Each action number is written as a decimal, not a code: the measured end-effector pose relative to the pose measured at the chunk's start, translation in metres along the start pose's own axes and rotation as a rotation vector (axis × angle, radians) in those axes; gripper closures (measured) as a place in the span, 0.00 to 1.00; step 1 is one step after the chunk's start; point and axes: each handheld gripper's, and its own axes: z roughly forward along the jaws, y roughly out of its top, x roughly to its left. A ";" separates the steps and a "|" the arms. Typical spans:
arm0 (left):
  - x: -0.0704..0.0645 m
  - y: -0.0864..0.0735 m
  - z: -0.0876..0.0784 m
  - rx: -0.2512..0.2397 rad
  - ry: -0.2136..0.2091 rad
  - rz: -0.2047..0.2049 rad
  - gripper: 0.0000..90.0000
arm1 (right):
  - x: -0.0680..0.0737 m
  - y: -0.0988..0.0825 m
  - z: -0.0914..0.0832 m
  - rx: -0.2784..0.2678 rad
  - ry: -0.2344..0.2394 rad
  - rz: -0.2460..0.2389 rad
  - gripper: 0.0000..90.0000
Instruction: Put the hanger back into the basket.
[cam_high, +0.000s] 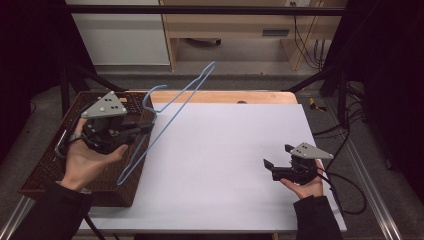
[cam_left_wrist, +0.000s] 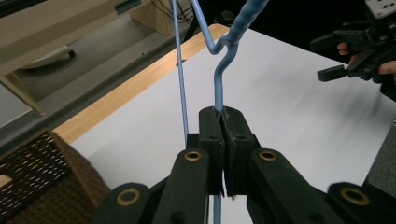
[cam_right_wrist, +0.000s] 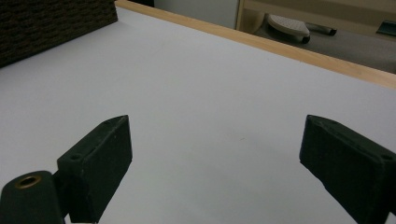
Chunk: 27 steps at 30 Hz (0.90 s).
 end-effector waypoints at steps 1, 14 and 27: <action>0.000 0.000 0.000 0.000 0.000 0.000 0.98 | 0.000 0.000 0.000 0.000 0.000 0.000 0.11; 0.051 -0.012 -0.031 0.051 0.130 -0.049 0.97 | -0.002 0.001 -0.003 -0.007 0.000 -0.003 0.10; 0.088 -0.041 -0.037 0.108 0.204 -0.094 0.97 | -0.001 0.001 -0.004 -0.005 -0.008 -0.004 0.10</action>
